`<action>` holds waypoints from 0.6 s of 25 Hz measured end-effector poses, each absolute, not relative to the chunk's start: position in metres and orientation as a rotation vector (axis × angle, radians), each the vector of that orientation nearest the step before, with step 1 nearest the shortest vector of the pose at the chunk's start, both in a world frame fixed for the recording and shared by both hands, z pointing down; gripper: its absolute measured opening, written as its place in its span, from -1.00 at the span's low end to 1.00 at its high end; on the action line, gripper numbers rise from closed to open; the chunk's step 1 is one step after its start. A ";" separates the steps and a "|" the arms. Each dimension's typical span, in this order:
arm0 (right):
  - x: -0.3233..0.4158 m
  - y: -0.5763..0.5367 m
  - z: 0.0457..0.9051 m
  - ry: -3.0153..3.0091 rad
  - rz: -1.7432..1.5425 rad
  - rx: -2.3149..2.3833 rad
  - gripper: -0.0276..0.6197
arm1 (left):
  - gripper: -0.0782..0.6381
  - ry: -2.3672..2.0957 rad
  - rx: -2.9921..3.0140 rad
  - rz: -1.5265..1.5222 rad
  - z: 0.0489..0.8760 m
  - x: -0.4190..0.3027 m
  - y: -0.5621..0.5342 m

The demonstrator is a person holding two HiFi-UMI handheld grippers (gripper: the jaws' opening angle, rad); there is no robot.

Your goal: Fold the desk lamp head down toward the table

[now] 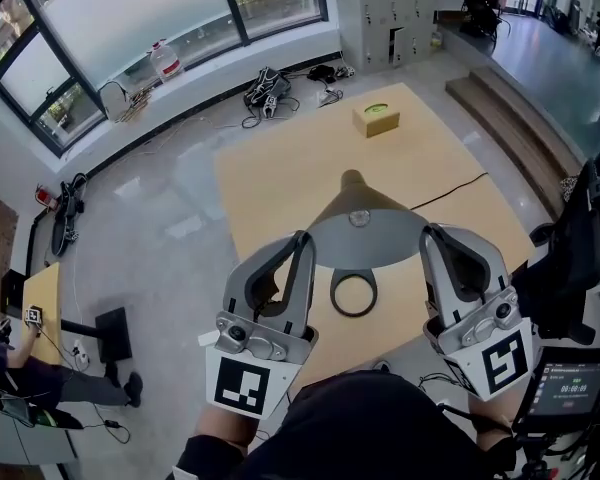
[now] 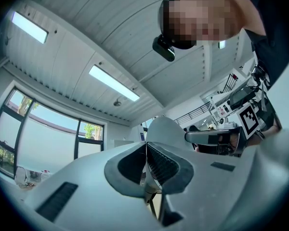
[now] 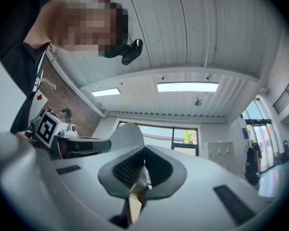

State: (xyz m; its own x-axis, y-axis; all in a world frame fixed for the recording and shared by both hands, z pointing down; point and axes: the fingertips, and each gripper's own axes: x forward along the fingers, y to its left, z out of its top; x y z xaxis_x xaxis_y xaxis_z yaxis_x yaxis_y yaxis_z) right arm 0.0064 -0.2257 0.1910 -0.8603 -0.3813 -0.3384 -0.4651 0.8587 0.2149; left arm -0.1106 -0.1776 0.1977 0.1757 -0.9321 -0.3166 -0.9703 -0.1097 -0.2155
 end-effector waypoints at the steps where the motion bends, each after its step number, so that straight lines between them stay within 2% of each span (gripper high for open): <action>1: 0.007 -0.225 0.191 2.743 0.423 -0.640 -0.89 | -0.75 1.798 -2.090 0.142 0.199 -0.110 -0.177; 15: 0.013 -0.214 0.209 2.741 0.489 -0.665 -0.89 | -0.74 1.783 -2.115 0.146 0.213 -0.105 -0.167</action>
